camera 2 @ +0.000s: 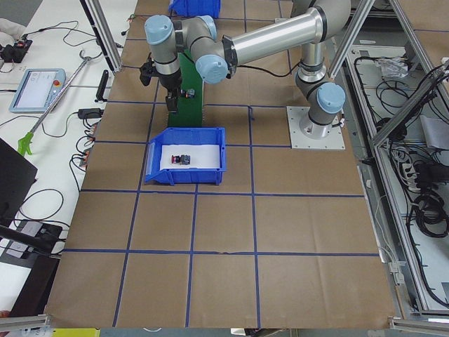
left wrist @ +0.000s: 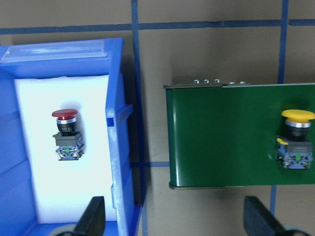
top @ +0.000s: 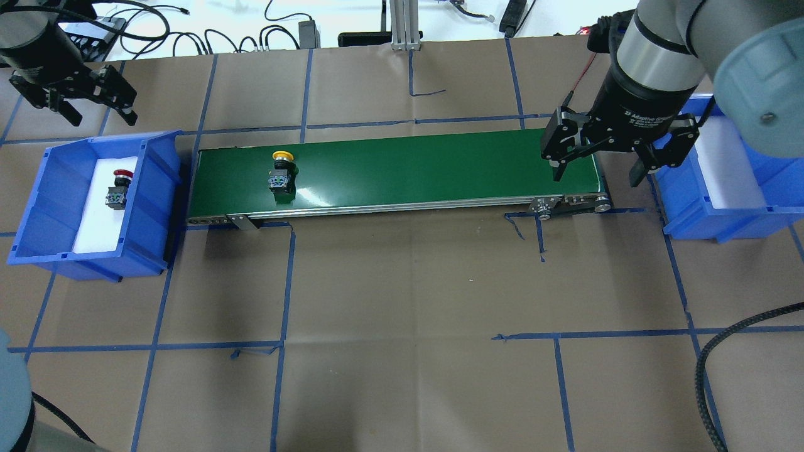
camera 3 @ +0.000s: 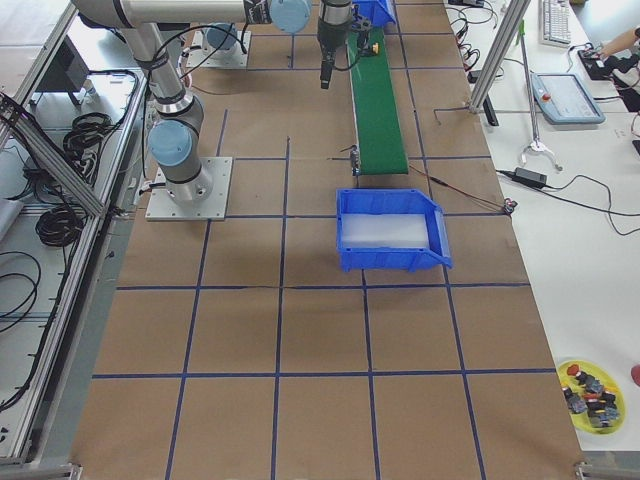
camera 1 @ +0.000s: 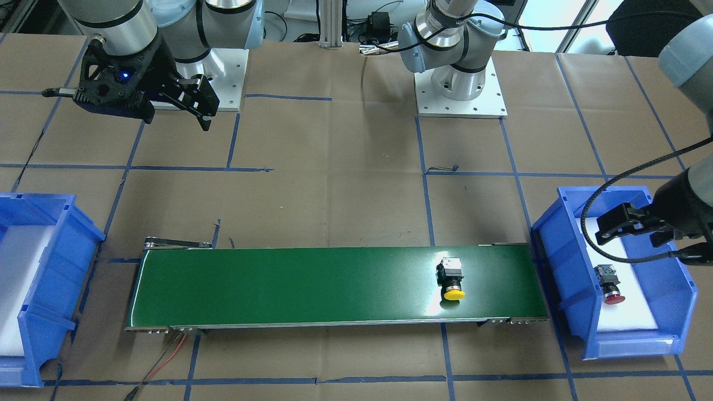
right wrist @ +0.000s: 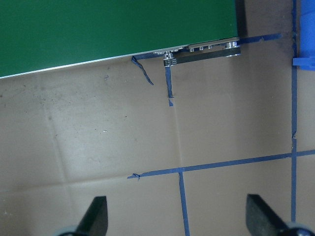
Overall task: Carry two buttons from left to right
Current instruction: 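Return the left gripper to the bin and grasp the red-capped button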
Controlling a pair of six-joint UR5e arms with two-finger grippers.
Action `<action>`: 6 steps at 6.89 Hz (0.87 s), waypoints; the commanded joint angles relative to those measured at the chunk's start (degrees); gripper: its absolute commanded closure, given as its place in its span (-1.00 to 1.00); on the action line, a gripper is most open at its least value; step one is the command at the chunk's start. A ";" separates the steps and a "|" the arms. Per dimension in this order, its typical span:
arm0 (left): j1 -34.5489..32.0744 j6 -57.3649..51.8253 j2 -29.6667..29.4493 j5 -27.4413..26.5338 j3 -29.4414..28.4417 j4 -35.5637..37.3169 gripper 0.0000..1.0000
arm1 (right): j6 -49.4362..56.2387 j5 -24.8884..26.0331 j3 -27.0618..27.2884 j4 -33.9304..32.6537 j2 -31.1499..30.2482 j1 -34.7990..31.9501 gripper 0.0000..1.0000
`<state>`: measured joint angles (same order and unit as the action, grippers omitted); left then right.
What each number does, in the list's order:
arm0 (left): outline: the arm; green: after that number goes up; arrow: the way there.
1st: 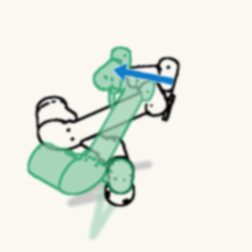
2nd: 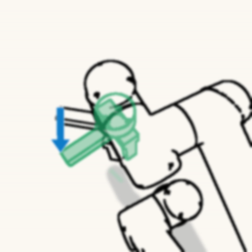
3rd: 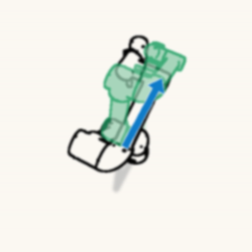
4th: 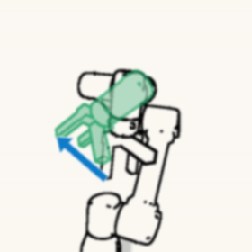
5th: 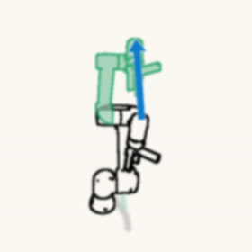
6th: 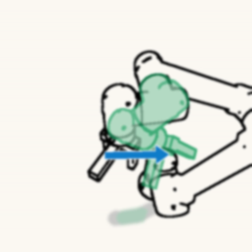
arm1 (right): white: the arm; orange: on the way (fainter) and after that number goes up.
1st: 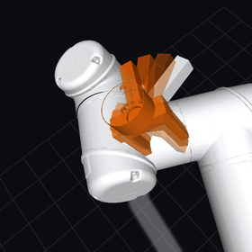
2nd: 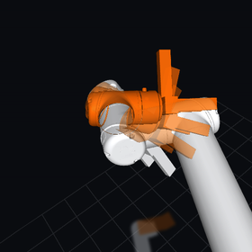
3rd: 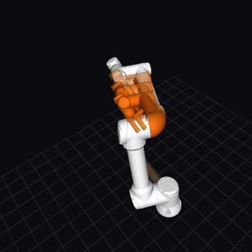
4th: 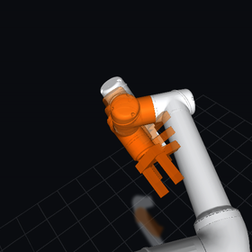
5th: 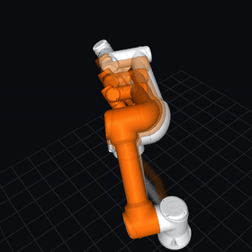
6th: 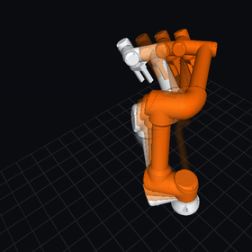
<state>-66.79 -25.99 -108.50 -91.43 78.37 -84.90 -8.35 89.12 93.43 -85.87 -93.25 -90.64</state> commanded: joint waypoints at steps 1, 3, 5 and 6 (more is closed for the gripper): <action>4.64 -5.55 -0.48 0.20 0.12 0.26 -0.99 | 0.00 0.00 0.00 0.00 0.00 0.03 -1.00; 7.28 -8.45 -2.58 0.20 -0.06 0.87 -0.97 | 0.00 0.00 0.00 0.00 0.09 0.03 -1.00; 8.87 -10.84 -4.95 3.51 0.12 2.10 -0.91 | 0.00 0.00 0.00 0.00 0.09 0.03 -1.00; 8.96 -10.75 -6.44 4.06 0.20 4.11 -0.91 | 0.00 0.00 0.09 0.00 0.09 0.03 -1.00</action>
<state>-58.26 -36.48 -113.25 -88.77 78.49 -82.46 -8.35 89.12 93.45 -85.87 -93.16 -90.61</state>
